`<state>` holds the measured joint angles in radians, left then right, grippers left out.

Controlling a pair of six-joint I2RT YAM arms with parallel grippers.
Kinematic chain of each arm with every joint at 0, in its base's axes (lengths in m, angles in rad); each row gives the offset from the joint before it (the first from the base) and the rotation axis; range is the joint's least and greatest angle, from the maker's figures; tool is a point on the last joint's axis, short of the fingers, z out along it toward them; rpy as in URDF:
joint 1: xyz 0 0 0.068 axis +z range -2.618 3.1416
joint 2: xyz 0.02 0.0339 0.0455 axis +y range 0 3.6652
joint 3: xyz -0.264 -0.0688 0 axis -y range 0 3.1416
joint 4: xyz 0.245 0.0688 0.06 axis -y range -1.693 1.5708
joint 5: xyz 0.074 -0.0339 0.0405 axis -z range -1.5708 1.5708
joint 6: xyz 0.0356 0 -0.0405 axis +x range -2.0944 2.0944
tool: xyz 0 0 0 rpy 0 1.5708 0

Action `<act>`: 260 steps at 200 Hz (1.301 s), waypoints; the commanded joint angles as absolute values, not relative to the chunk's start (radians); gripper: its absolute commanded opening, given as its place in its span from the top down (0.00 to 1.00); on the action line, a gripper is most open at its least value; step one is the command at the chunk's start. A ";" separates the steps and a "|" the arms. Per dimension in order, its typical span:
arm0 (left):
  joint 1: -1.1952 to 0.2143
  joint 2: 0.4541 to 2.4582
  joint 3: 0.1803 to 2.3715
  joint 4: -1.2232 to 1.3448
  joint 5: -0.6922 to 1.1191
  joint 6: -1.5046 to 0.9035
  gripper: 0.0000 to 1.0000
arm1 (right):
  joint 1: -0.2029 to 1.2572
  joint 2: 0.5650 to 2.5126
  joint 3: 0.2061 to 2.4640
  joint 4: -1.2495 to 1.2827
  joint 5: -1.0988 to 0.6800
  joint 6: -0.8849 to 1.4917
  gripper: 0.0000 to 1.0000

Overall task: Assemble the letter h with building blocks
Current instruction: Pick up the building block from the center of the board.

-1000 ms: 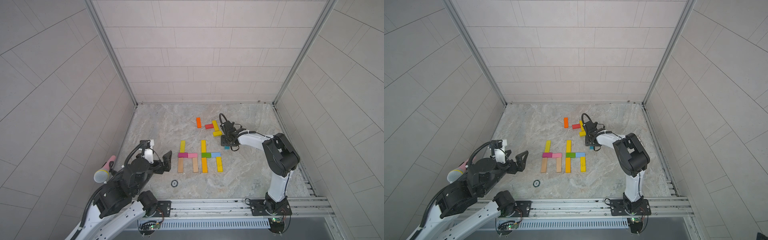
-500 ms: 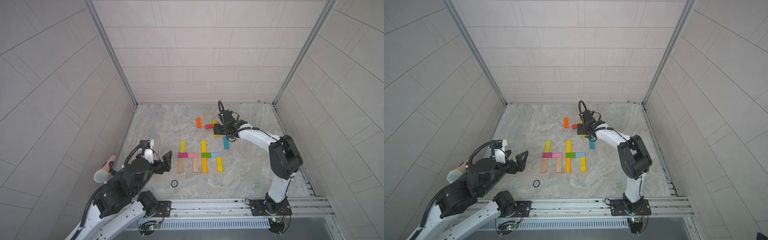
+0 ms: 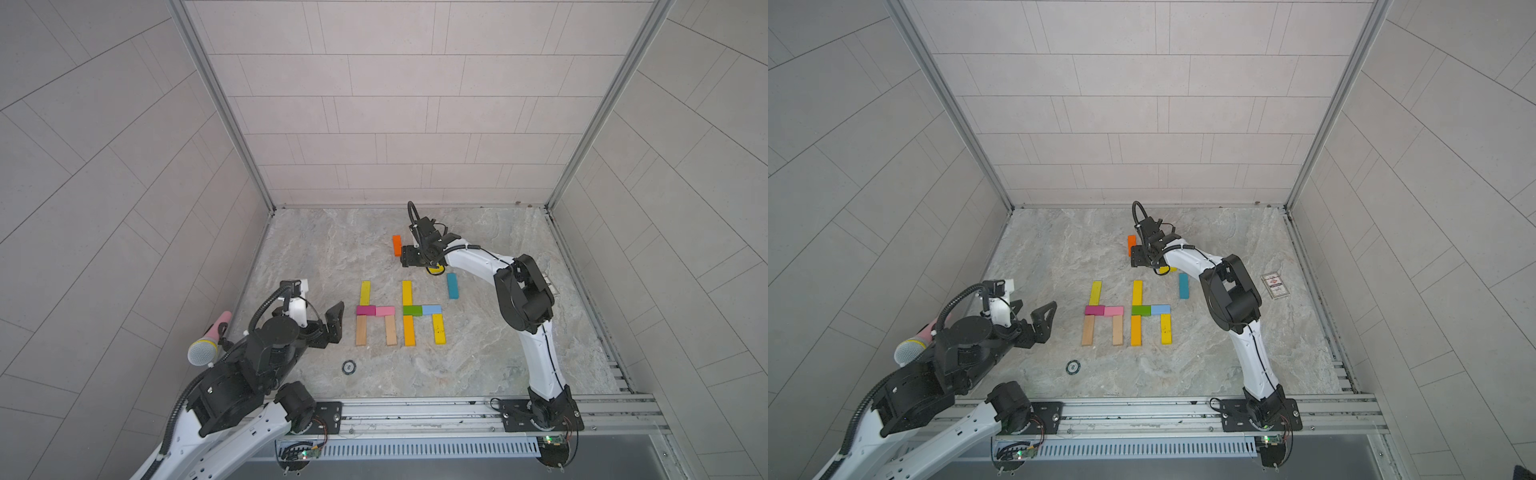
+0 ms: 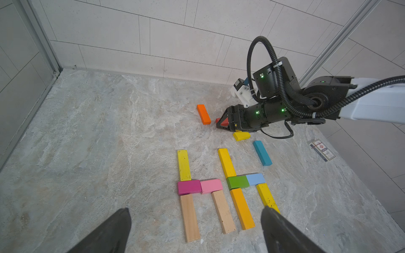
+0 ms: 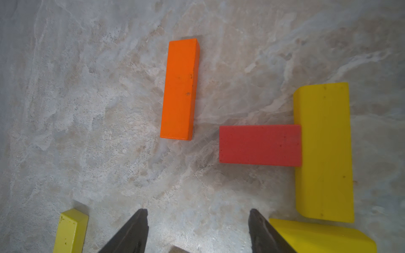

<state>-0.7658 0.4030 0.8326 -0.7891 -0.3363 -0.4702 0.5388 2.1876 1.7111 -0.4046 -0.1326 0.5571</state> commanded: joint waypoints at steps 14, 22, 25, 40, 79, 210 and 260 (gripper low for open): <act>-0.762 0.406 0.826 -0.772 -0.339 -0.451 0.00 | 0.531 2.235 1.751 -0.489 -0.092 0.550 0.24; -0.761 0.406 0.826 -0.773 -0.337 -0.451 0.00 | 0.530 2.242 1.756 -0.497 -0.075 0.548 0.24; -0.761 0.406 0.825 -0.772 -0.339 -0.451 0.00 | 0.529 2.244 1.758 -0.500 -0.067 0.547 0.24; -0.760 0.404 0.825 -0.773 -0.338 -0.451 0.00 | 0.529 2.260 1.781 -0.528 -0.029 0.536 0.22; -0.761 0.407 0.825 -0.771 -0.336 -0.451 0.00 | 0.525 2.295 1.824 -0.564 0.049 0.516 0.19; -0.762 0.419 0.825 -0.770 -0.325 -0.451 0.00 | 0.528 2.443 2.035 -0.641 0.128 0.450 0.16; -0.761 0.424 0.825 -0.767 -0.317 -0.448 0.00 | 0.534 2.468 2.070 -0.641 0.138 0.433 0.23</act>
<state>-0.7658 0.4152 0.8326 -0.7818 -0.3191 -0.4702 0.5285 2.4424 2.0586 -0.6029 0.1139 0.4564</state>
